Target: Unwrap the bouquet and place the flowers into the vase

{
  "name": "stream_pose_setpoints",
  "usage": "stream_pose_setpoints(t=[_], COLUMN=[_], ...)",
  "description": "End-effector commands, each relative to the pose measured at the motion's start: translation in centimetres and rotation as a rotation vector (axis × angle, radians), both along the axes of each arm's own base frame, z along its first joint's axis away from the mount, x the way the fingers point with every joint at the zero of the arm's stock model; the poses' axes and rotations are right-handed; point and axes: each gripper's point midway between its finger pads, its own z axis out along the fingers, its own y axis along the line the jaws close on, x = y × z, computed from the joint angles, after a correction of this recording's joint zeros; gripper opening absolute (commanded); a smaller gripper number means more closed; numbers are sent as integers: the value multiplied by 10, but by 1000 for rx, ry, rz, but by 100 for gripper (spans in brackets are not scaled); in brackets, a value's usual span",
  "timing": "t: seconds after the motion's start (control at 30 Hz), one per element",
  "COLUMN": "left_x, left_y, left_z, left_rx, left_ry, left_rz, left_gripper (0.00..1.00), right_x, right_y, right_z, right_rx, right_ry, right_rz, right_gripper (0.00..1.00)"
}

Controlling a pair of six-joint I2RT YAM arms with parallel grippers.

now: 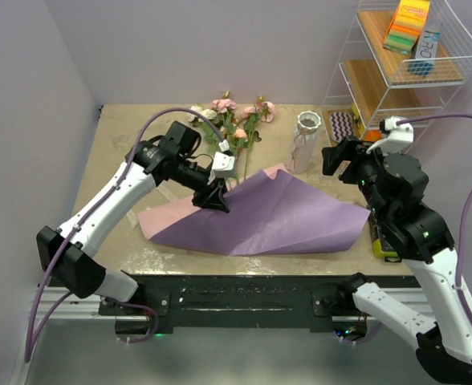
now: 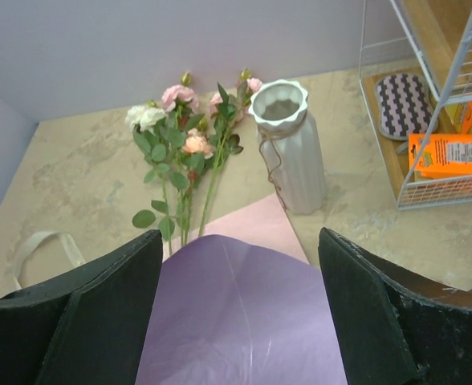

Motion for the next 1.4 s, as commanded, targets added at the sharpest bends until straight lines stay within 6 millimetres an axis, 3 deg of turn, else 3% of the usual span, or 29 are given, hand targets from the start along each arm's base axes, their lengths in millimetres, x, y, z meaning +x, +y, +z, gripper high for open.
stream_pose_setpoints(t=[0.0,0.07,0.27,0.6,0.77,0.97,1.07,1.1,1.2,1.27,1.33,1.37], left_x=[-42,-66,-112,-137,-147,-136,-126,-122,-100,-74,-46,-34], left_y=[17,29,34,50,57,52,48,46,44,42,37,39], left_z=[9,5,-2,-13,0,34,61,80,125,148,161,161], left_rx=[-49,-43,-50,10,-23,-40,-66,-90,-126,-128,-138,-127], left_ry=[-71,-44,-125,-212,-239,-300,-364,-421,-535,-565,-593,-572], left_rz=[-150,-213,-357,-409,-390,-332,-303,-289,-189,-44,68,133], left_gripper=[36,36,46,54,77,79,78,78,80,85,85,85], right_x=[8,11,20,25,30,22,12,5,-2,-5,-12,-15], right_y=[14,19,31,42,45,59,69,79,83,83,82,82], right_z=[-1,1,2,-14,-37,-64,-73,-76,-84,-93,-90,-100], right_rx=[29,36,41,28,-15,-7,-30,-38,-48,-45,-13,-14], right_ry=[19,23,44,93,176,209,212,216,222,230,212,226], right_rz=[39,56,91,130,133,185,195,221,227,230,240,245], right_gripper=[81,80,80,78,75,73,72,72,72,72,72,72])
